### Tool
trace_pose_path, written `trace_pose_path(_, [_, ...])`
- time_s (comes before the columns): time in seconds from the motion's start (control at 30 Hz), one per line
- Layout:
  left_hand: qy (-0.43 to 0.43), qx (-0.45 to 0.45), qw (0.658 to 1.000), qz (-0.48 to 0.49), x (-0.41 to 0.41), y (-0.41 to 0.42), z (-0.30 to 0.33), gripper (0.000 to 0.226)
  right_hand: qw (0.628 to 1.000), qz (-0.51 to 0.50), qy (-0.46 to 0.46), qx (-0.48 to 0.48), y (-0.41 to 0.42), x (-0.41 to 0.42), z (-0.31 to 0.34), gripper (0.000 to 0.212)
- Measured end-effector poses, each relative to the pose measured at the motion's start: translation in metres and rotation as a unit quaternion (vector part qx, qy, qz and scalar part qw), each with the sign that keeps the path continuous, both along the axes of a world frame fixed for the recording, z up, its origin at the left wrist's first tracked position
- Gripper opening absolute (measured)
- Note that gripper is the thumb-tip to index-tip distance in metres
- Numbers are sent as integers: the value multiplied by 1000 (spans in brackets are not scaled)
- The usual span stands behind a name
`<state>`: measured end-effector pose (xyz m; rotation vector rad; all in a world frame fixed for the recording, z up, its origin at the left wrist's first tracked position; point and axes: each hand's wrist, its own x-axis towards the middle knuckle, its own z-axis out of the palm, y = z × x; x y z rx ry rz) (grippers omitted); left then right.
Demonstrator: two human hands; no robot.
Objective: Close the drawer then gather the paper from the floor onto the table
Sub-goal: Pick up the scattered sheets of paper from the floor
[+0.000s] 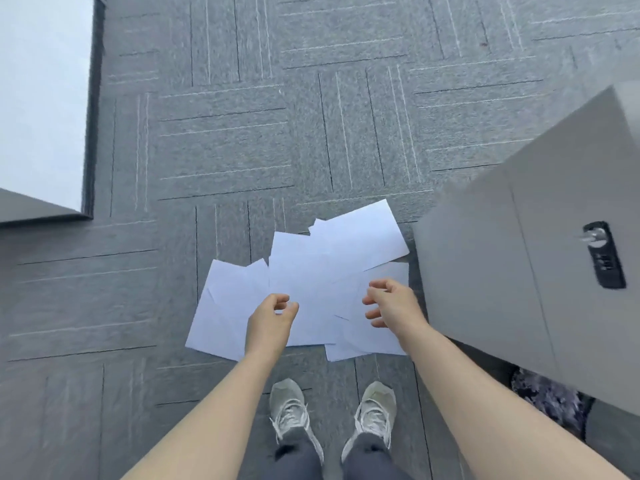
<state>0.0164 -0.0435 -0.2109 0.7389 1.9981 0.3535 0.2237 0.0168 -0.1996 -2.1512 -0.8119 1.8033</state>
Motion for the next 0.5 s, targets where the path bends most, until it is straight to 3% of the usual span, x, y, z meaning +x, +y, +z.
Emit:
trace_pose_path(0.3, [7, -8, 1000, 14, -60, -8, -195, 41, 996, 75, -39, -20, 9, -47, -203, 33])
trace_pose_path(0.5, [36, -17, 999, -8, -89, -5, -301, 54, 993, 104, -50, -14, 22, -59, -303, 39])
